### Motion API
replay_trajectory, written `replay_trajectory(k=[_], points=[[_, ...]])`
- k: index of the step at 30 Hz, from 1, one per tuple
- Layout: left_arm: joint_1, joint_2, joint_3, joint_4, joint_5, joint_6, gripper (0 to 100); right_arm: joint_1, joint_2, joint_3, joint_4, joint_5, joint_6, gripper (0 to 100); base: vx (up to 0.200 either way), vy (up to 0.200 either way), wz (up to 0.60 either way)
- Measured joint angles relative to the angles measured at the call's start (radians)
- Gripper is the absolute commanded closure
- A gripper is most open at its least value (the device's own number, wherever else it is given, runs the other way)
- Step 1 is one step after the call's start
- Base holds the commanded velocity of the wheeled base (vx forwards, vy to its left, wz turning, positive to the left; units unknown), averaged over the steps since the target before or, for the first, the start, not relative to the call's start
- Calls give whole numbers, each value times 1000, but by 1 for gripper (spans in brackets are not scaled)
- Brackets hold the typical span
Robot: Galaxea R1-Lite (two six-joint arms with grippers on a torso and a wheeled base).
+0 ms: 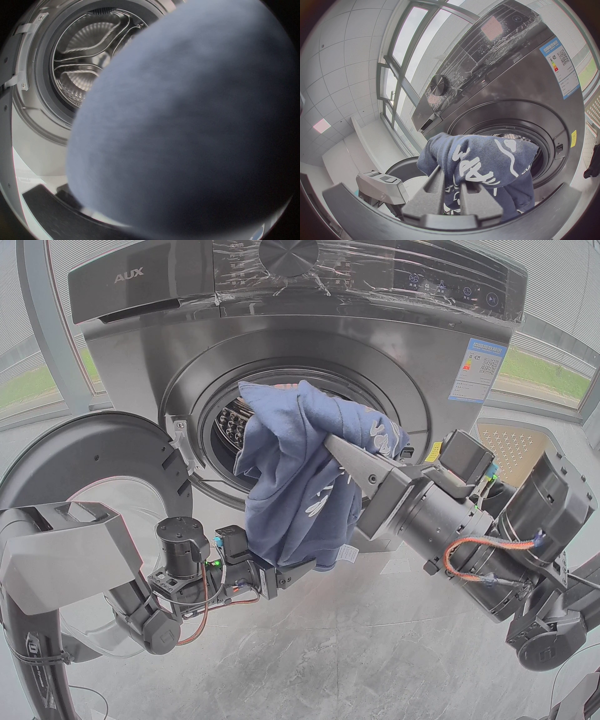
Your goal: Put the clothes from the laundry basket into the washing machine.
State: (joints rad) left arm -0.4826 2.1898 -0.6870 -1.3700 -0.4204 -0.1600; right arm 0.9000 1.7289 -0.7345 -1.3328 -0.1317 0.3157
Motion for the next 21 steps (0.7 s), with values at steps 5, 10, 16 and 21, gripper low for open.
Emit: replay_trajectory(k=[5, 10, 16, 21], points=[[-17, -2, 30, -35, 1, 1, 100, -6, 1, 0, 0, 0, -1, 100, 0, 0, 0], [-48, -29, 115, -107, 3, 2, 100, -11, 3, 0, -1, 0, -1, 100, 0, 0, 0], [-89, -104, 231, -161, 15, 4, 100, -14, 8, 14, -1, -1, -1, 100, 0, 0, 0], [-144, -211, 354, -171, 19, 7, 100, -18, 23, 42, -11, 3, 0, 0, 0, 0, 0]])
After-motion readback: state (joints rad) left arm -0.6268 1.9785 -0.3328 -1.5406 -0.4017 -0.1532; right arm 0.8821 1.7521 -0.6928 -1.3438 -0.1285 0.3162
